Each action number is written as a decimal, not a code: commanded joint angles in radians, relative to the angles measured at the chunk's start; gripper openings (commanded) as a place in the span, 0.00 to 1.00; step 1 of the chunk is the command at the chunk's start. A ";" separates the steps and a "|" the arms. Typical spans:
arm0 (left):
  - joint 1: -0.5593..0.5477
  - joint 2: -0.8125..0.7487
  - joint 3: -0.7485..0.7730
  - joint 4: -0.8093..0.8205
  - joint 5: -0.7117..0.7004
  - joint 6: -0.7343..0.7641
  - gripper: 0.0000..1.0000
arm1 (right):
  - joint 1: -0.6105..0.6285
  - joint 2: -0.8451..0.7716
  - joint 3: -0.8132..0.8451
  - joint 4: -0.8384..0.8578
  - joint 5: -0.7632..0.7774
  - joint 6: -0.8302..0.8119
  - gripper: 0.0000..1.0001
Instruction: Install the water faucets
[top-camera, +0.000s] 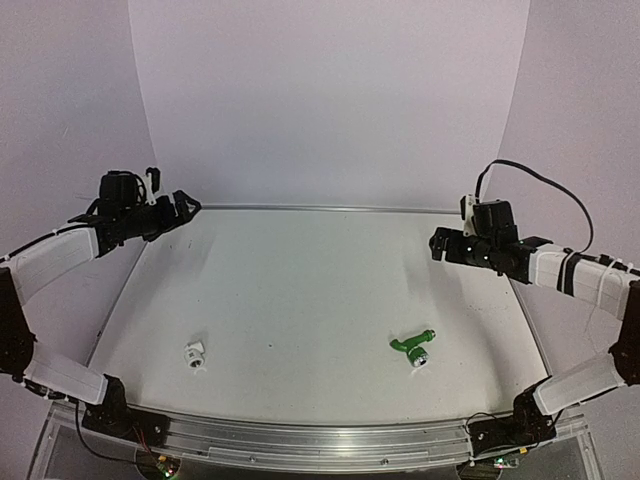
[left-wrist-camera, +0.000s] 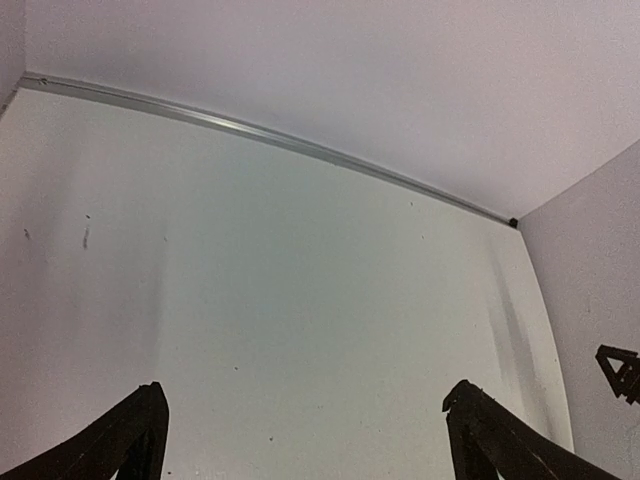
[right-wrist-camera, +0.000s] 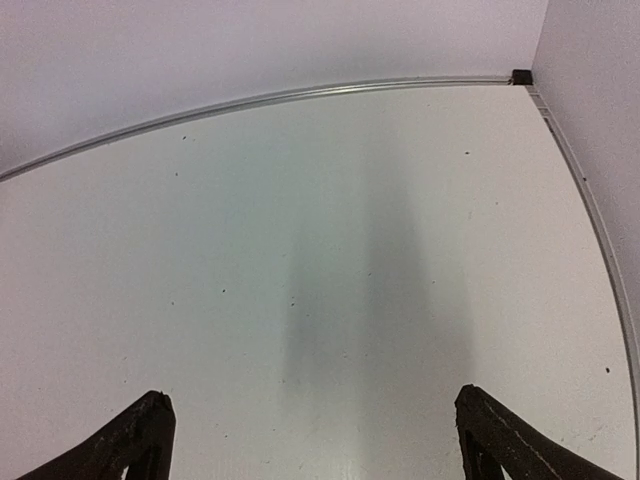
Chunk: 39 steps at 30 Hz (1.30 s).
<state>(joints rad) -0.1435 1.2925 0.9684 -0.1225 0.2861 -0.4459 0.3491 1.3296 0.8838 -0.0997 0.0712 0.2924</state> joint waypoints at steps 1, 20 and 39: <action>-0.079 0.051 0.017 0.010 -0.007 0.019 1.00 | 0.021 0.043 0.064 -0.015 0.036 0.029 0.98; -0.145 -0.053 -0.284 -0.024 -0.026 -0.195 0.97 | 0.021 0.154 0.076 -0.025 -0.076 0.117 0.98; -0.513 0.009 -0.298 -0.375 -0.464 -0.411 0.93 | 0.054 0.269 0.142 -0.018 -0.341 0.089 0.98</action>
<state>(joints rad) -0.6194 1.2473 0.6272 -0.3687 -0.0449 -0.8013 0.3908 1.6043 0.9788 -0.1234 -0.2325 0.3958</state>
